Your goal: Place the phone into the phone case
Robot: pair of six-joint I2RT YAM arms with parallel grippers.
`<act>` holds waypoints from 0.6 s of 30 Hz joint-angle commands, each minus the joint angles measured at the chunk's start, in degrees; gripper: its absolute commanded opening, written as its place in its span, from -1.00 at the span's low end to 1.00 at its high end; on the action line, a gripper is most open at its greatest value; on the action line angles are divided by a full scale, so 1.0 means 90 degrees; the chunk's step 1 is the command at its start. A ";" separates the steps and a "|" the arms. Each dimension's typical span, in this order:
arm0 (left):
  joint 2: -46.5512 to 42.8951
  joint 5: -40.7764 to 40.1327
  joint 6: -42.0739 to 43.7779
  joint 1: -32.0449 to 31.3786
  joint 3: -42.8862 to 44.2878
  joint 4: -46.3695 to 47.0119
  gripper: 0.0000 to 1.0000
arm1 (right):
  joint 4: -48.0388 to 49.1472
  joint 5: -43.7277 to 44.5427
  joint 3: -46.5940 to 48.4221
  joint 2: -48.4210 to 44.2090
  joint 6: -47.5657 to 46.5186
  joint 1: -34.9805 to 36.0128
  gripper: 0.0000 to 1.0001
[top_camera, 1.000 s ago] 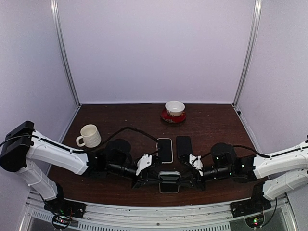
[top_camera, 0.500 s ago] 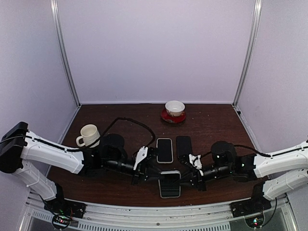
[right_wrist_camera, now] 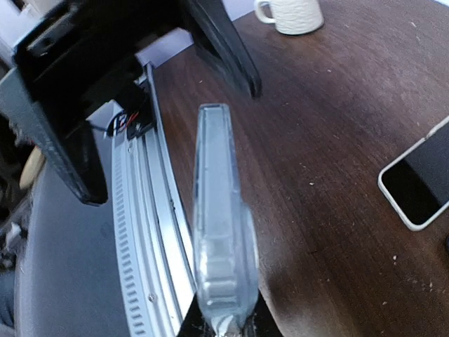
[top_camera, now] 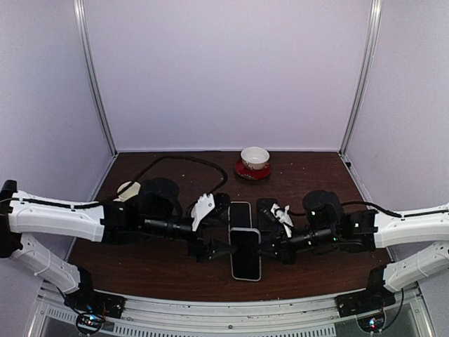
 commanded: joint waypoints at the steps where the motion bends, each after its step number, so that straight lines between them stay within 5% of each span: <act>1: -0.0796 -0.2612 -0.0195 0.0225 0.1349 -0.3361 0.78 | -0.0325 0.0562 0.0631 0.0388 0.2792 -0.0017 -1.00; 4: -0.1138 -0.2664 -0.0585 0.1008 0.1661 -0.4470 0.85 | 0.0399 0.0563 0.0519 0.0923 0.4278 -0.0017 -1.00; 8: -0.1362 -0.1982 -0.0718 0.2009 0.1654 -0.4993 0.87 | 0.0359 -0.0012 0.0985 0.1742 0.4612 -0.0017 -1.00; 18: -0.1823 -0.1706 -0.0847 0.2187 0.1451 -0.5531 0.89 | 0.0393 -0.1113 0.0894 0.2680 0.4863 -0.0287 -1.00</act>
